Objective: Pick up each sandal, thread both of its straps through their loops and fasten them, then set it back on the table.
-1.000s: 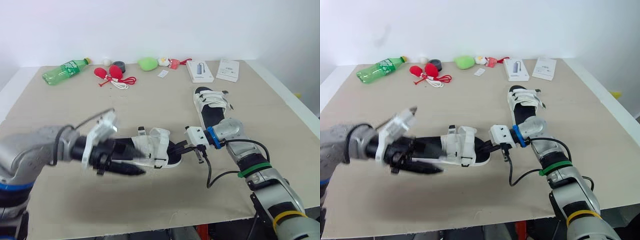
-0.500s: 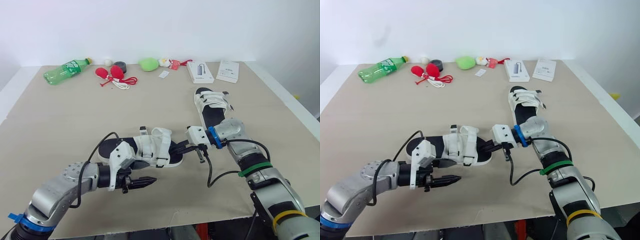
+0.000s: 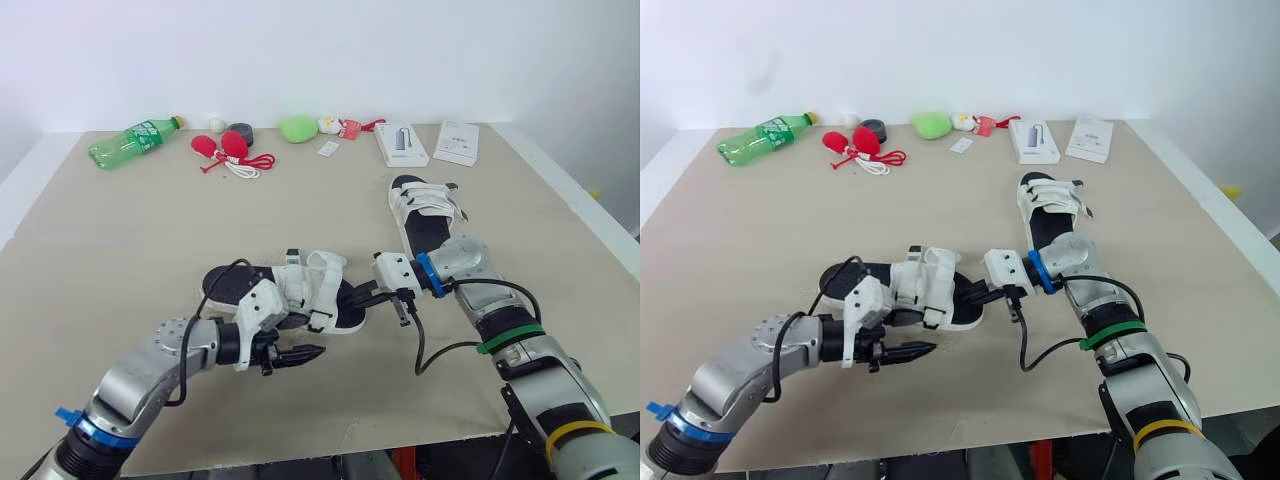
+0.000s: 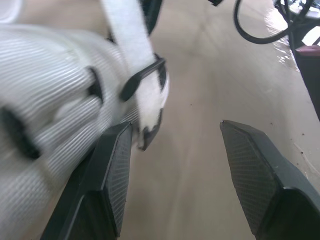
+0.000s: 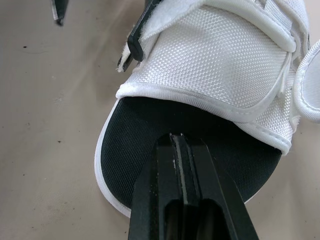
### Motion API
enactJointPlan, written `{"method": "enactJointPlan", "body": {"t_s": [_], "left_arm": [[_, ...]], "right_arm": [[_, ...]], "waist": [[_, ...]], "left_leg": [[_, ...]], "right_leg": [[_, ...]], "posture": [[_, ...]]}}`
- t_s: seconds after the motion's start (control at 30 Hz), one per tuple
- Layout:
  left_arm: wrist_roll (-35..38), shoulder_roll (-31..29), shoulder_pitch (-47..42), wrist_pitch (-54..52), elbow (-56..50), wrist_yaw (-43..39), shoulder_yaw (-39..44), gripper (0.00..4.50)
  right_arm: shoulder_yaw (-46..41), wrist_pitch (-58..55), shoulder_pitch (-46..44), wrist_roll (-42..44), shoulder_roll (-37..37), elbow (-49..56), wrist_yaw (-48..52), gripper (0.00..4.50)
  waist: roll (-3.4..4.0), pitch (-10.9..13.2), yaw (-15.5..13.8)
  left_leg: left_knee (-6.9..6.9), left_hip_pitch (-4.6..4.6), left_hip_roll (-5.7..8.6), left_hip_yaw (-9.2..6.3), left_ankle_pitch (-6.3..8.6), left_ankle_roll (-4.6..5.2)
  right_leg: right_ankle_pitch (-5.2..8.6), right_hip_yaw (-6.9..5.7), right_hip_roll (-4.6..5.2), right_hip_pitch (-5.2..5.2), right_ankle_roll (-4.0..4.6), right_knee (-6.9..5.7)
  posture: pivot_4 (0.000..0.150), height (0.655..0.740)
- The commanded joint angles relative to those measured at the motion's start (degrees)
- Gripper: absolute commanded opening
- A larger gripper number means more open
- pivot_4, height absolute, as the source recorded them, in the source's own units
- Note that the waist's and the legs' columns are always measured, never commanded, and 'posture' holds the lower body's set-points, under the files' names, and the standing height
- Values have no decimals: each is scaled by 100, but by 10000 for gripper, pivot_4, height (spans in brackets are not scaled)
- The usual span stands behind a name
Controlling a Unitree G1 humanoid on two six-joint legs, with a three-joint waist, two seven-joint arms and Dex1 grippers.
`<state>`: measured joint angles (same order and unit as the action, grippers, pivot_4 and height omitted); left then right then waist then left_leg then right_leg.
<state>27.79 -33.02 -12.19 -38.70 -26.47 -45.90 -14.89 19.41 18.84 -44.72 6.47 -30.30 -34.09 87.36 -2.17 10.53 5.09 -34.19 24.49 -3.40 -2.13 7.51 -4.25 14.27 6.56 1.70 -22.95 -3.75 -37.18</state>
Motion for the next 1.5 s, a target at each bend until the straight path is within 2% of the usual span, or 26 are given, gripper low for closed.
{"method": "enactJointPlan", "body": {"t_s": [0.03, 0.17, 0.27, 0.33, 0.37, 0.4, 0.47, 0.6, 0.87, 1.5], "left_arm": [[-77, 12, -115, 117, 79, -121, -46, 28812], [64, 60, -179, 65, 148, -349, -67, 28812], [168, 175, -235, -22, 221, -388, -28, 21193], [242, 298, -303, -118, 331, -319, 48, 9532], [277, 340, -321, -164, 365, -285, 85, 5173], [288, 350, -347, -185, 405, -289, 99, 2081], [285, 333, -357, -190, 425, -324, 100, 754], [304, 153, -264, -199, 319, -529, 77, 754], [653, -780, 419, 31, -530, -1523, 128, 754], [1243, -1023, 354, -408, -805, -1680, 252, 754]], "right_arm": [[152, -39, 168, -343, -85, -127, 13, 0], [144, -54, 205, -338, -100, -90, 2, 0], [141, -75, 235, -333, -111, -49, 0, 0], [135, -95, 247, -332, -117, -21, -4, 0], [132, -105, 253, -330, -121, -4, -7, 0], [128, -107, 247, -333, -122, -10, -13, 0], [122, -113, 245, -336, -124, -10, -19, 0], [112, -134, 270, -333, -135, 31, -23, 0], [96, -143, 292, -344, -172, 31, -16, 0], [127, -126, 236, -365, -119, -27, -14, 0]], "waist": [[0, 0, -1], [0, 0, -1], [0, 0, -2], [-1, 0, -3], [-1, 0, -5], [0, 0, -6], [0, 0, -15], [0, 0, -16], [1, 0, -6], [-1, -1, -6]], "left_leg": [[0, 0, 0, 0, -1, 1], [0, 0, 0, 0, -3, 4], [0, 0, 0, 0, -3, 5], [1, 0, 0, 0, -2, 8], [1, 0, 0, 0, -2, 8], [1, 0, 0, 0, -1, 10], [3, 0, 0, 0, 0, 12], [6, 0, 0, 0, 1, 13], [29, 1, -3, 2, 4, 13], [23, 1, -3, 11, 4, 14]], "right_leg": [[-1, 0, 0, 0, -1, 0], [-1, 0, 0, 1, -2, 0], [-1, 0, 0, 1, -2, 0], [-1, 0, 0, 2, -3, 0], [-2, 0, 0, 2, -3, 0], [-2, 0, -1, 2, -5, 0], [-5, 0, -1, 3, -9, 0], [-9, 0, -3, 3, -14, 0], [-8, 1, -2, -13, -10, 1], [-8, 1, 6, -12, -9, 7]], "posture": [[1500, 7400], [1500, 7400], [1500, 7400], [1500, 7400], [1500, 7400], [1500, 7400], [1500, 7400], [1500, 7400], [1500, 7400], [1500, 7400]]}}
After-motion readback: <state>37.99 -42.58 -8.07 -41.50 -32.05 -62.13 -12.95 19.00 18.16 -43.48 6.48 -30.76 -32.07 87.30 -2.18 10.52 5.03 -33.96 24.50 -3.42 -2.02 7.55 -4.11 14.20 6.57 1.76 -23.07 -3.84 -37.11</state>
